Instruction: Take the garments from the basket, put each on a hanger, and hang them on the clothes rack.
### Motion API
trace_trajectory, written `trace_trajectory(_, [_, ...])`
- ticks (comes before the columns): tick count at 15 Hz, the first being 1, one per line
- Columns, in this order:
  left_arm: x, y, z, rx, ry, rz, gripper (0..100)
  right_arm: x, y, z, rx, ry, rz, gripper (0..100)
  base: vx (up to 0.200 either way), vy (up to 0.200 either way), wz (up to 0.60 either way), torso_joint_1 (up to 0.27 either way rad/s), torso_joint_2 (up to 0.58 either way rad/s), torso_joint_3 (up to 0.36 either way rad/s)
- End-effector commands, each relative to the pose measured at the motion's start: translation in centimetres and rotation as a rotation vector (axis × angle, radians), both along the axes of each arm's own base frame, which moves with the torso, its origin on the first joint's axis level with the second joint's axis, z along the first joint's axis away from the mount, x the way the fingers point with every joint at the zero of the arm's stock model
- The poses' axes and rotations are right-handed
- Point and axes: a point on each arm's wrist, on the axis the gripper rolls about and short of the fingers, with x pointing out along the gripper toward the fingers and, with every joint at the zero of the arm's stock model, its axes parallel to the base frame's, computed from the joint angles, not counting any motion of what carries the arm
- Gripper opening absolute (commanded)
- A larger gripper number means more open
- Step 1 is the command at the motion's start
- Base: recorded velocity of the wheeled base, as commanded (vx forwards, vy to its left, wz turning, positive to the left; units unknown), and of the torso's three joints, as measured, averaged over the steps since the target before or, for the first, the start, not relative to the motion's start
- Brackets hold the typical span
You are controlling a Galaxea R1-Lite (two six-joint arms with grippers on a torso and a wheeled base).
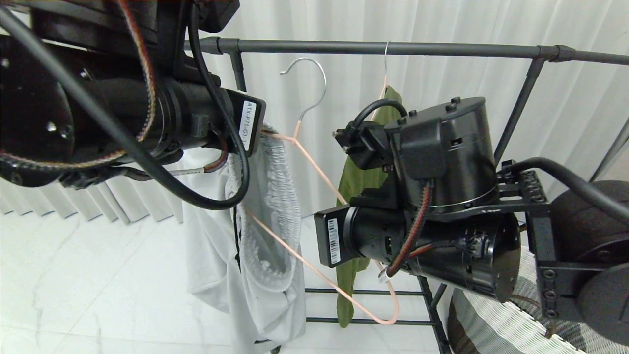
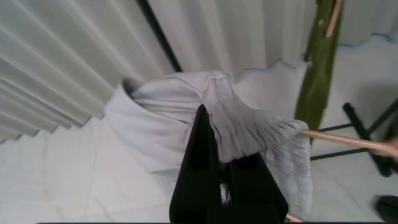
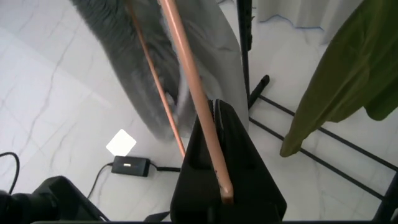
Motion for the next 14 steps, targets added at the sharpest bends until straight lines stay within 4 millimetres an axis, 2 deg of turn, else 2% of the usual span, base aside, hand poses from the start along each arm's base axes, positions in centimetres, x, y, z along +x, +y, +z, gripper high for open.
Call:
trace_trajectory(1, [-0.5, -0.5, 0.1, -0.024, -0.001, -0.022, 0, 0.1, 0.6, -0.6, -0.014, 0.005, 0.006, 0, 0.000, 0.000, 0.00, 0.000, 0.00, 0.000])
trace_trajectory(3, [-1.0, -0.8, 0.3, -0.046, -0.002, -0.037, 0, 0.2, 0.6, -0.6, -0.018, -0.002, -0.007, 0, 0.000, 0.000, 0.00, 0.000, 0.00, 0.000])
trace_trajectory(6, [-1.9, 0.0, 0.2, -0.052, -0.002, -0.045, 0, 0.4, -0.3, 0.0, -0.015, -0.029, -0.063, 0, 0.000, 0.000, 0.00, 0.000, 0.00, 0.000])
trace_trajectory(10, [-5.3, 0.5, -0.9, -0.036, 0.020, -0.151, 0, -0.3, -1.6, 1.9, 0.028, -0.111, -0.058, 0, 0.000, 0.000, 0.00, 0.000, 0.00, 0.000])
trace_trajectory(14, [-6.0, 0.5, -1.6, -0.022, 0.033, -0.184, 0, -1.0, -3.0, 2.7, 0.039, -0.224, -0.023, 0, 0.000, 0.000, 0.00, 0.000, 0.00, 0.000])
